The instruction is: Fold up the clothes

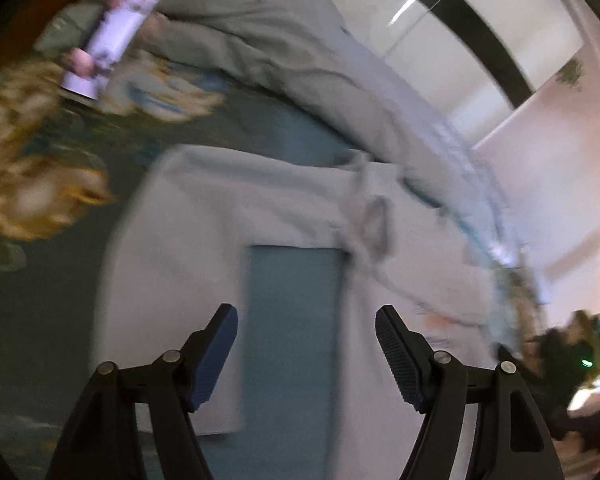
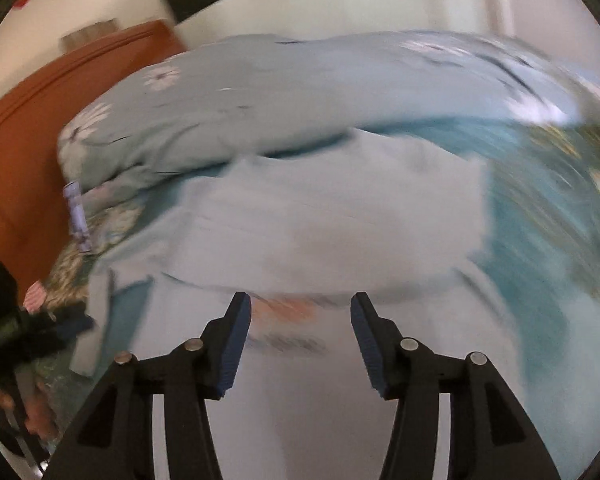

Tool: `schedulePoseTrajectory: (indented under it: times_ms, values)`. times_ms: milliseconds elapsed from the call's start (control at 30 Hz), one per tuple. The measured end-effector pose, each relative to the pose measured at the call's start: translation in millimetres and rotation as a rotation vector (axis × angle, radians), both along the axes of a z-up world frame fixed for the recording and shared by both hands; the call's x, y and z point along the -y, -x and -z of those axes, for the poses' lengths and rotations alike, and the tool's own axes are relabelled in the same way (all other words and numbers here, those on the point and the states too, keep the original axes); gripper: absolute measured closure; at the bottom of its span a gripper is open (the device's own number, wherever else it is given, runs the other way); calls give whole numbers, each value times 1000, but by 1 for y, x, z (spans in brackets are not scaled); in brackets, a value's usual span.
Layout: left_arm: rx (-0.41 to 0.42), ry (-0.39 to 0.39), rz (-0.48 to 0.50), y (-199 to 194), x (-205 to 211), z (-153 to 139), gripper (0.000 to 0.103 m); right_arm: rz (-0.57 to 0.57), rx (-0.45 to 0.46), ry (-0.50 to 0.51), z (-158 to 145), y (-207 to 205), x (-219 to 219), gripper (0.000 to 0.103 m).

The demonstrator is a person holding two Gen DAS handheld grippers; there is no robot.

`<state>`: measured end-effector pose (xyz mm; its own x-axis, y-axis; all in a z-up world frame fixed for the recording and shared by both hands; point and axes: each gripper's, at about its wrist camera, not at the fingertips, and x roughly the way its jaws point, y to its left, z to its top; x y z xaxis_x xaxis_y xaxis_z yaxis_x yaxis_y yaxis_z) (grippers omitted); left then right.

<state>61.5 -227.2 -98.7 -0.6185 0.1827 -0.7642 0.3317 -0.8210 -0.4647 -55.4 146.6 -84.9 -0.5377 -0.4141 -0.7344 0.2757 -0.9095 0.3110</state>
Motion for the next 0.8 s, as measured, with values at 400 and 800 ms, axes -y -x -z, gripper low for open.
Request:
schedulePoseTrajectory:
  times_ms: [400,800]
  values:
    - [163,143,-186,-56,29,21,31,136,19,114,12,-42,-69,50]
    - [59,358,-273,-54,37,-26,98,167,18,156,23,-60,-85,50]
